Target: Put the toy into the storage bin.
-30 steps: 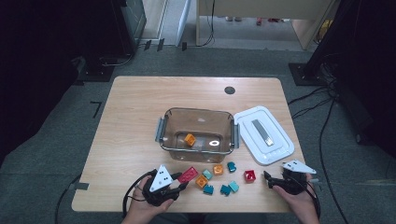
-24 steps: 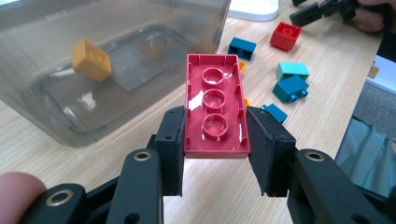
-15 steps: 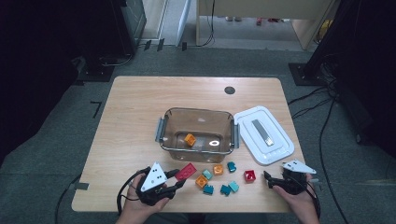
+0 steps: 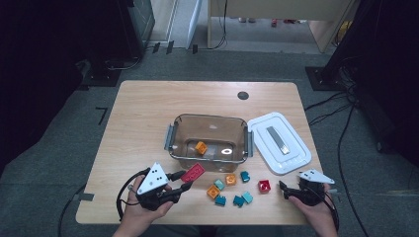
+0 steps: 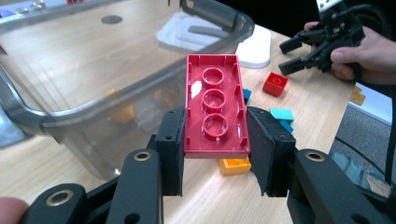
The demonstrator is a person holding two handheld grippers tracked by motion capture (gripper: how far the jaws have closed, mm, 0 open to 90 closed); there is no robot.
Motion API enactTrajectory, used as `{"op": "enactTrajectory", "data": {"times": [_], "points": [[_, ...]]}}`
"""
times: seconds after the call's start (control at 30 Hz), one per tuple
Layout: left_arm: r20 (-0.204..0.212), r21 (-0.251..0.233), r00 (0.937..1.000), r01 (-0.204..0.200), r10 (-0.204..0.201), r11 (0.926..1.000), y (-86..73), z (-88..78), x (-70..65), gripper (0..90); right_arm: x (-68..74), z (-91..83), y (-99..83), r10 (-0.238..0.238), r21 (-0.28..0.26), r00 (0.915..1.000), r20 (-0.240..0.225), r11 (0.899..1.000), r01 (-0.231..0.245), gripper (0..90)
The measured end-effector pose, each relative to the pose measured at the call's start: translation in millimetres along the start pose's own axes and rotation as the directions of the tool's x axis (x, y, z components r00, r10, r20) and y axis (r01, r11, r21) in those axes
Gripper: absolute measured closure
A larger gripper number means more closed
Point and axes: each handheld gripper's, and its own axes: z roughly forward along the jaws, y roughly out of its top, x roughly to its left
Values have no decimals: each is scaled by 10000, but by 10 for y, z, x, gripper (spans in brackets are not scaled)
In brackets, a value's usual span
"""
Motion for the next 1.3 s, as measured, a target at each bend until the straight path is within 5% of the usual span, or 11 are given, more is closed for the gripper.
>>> {"op": "enactTrajectory", "data": {"times": [0.9, 1.3], "points": [[-228, -422, 9997, 95, -105, 9991, 431, 47, 309, 601, -1, 3, 1, 17, -16, 10000, 10, 10000, -17, 142], [-369, 325, 9977, 589, -577, 9977, 584, 373, 628, 601, -4, 4, 2, 18, -21, 10000, 7, 10000, -18, 142]]}}
